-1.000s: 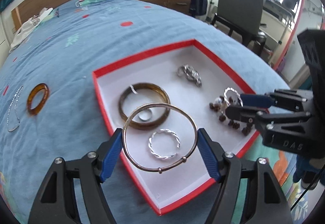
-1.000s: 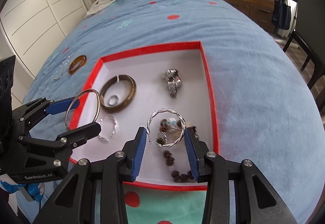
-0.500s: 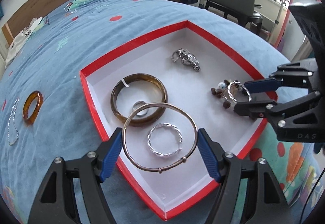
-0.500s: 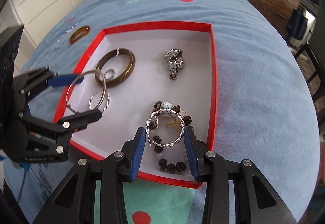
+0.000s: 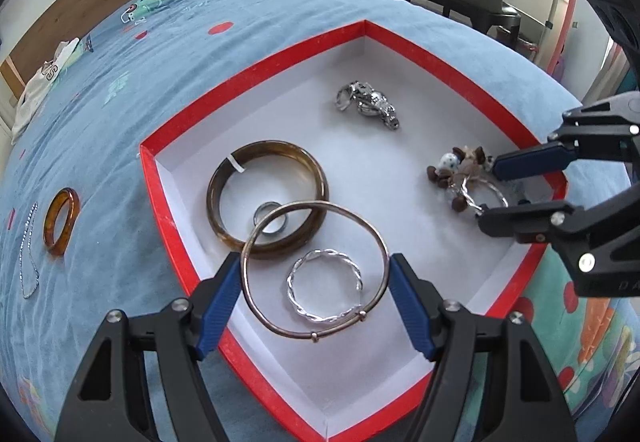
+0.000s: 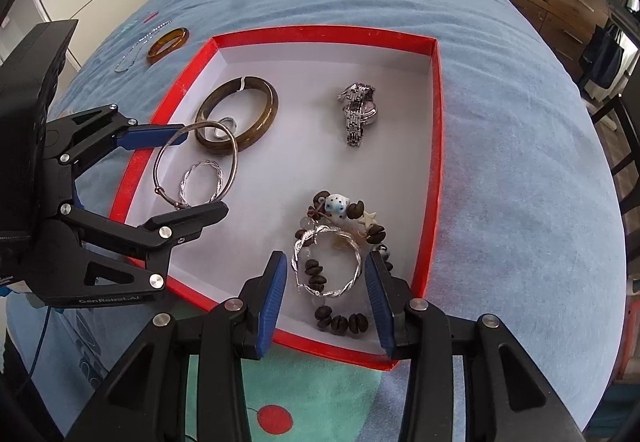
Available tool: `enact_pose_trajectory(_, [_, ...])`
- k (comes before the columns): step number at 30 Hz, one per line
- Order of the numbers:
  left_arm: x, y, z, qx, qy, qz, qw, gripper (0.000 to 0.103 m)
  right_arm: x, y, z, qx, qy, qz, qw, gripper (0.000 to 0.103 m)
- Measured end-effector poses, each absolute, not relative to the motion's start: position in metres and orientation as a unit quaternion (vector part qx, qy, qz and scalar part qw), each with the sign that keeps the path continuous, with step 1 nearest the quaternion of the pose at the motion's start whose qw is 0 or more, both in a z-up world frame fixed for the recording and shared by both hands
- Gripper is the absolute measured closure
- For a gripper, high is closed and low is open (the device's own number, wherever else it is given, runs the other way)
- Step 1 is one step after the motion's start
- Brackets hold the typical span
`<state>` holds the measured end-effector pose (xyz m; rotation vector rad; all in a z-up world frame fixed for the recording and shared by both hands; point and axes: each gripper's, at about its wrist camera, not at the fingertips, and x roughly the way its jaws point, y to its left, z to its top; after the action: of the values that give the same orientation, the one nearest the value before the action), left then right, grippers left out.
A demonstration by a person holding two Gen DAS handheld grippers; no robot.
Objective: Organize jewelry
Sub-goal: 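Open both tools to release the bangle and ring, then withdraw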
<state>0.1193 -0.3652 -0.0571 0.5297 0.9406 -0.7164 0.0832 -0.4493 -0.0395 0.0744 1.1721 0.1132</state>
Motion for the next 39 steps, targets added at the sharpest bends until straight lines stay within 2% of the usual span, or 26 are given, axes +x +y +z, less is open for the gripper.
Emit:
enact_pose_trajectory(11, [0.115, -0.362, -0.044, 0.238, 0.444, -0.336, 0.796, 0.032, 0.074, -0.447, -0.035, 0.033, 0.552, 0.054, 0.831, 0.06])
enact_pose_trajectory(14, [0.112, -0.356, -0.035, 0.237, 0.439, -0.331, 0.801, 0.032, 0.068, -0.447, -0.029, 0.034, 0.546, 0.055, 0.835, 0.058])
enact_pose_trajectory(16, [0.111, -0.352, -0.029, 0.234, 0.436, -0.329, 0.804, 0.032, 0.063, -0.446, -0.023, 0.027, 0.544, 0.051, 0.837, 0.052])
enact_pose_trajectory(28, [0.082, -0.324, 0.028, 0.212, 0.389, -0.317, 0.839, 0.032, 0.03, -0.445, 0.013, 0.043, 0.513, 0.031, 0.856, 0.051])
enact_pose_trajectory(39, [0.066, -0.262, 0.085, 0.168, 0.34, -0.256, 0.889, 0.032, 0.011, -0.418, 0.058, 0.053, 0.466, 0.03, 0.883, 0.048])
